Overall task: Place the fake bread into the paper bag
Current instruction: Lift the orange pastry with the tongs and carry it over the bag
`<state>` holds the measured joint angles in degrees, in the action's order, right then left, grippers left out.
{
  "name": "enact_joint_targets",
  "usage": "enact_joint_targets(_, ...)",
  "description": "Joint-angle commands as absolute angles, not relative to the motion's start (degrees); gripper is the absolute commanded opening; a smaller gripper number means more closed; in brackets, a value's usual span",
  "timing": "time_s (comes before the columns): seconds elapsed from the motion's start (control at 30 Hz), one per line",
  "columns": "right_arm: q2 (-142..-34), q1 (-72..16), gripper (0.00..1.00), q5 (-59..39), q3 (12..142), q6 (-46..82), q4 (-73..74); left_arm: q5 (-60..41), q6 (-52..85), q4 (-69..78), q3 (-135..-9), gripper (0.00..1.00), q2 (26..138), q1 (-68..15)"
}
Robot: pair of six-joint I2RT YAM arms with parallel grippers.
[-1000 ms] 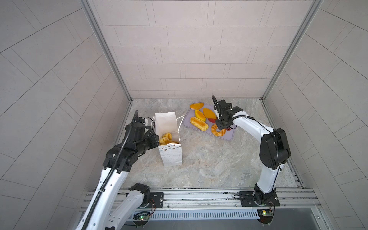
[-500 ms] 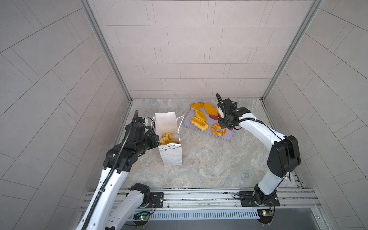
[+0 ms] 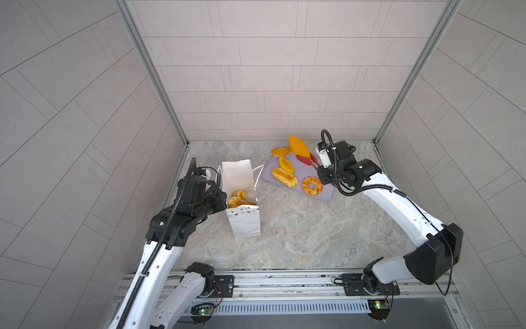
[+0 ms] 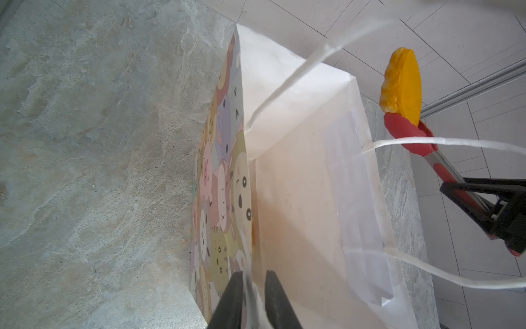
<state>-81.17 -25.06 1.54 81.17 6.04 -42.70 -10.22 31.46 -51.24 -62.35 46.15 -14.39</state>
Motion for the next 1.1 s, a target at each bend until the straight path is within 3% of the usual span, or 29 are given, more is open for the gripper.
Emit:
enact_joint_targets(0.0,-78.03,-26.63,0.33,1.90,83.51,5.86,-42.78,-9.84,31.72,-51.48,-63.88,0.21,45.48,-14.54)
enact_joint_targets(0.5,-72.08,-38.42,0.34,6.60,92.25,5.71,-49.23,-9.80,32.34,-51.22,-63.50,0.13,45.17,-14.53)
enact_joint_targets(1.07,-76.66,-55.32,0.34,17.31,105.21,8.09,-55.91,-9.53,32.45,-50.98,-62.94,0.11,44.86,-14.52)
